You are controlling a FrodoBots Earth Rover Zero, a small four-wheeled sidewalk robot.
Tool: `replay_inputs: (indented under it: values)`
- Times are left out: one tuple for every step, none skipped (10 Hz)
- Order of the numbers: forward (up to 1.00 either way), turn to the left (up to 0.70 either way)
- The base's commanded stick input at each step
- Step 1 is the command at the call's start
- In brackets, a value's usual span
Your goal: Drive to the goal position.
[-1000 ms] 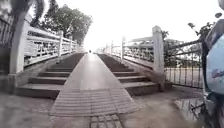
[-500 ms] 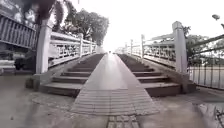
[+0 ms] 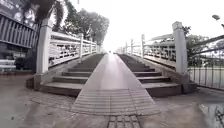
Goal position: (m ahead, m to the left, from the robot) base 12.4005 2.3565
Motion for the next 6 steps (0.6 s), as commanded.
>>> replay_inputs:
  values:
    - [0.08, 0.00]
    - [0.36, 0.00]
    - [0.45, 0.00]
    - [0.45, 0.00]
    - [0.45, 0.00]
    - [0.45, 0.00]
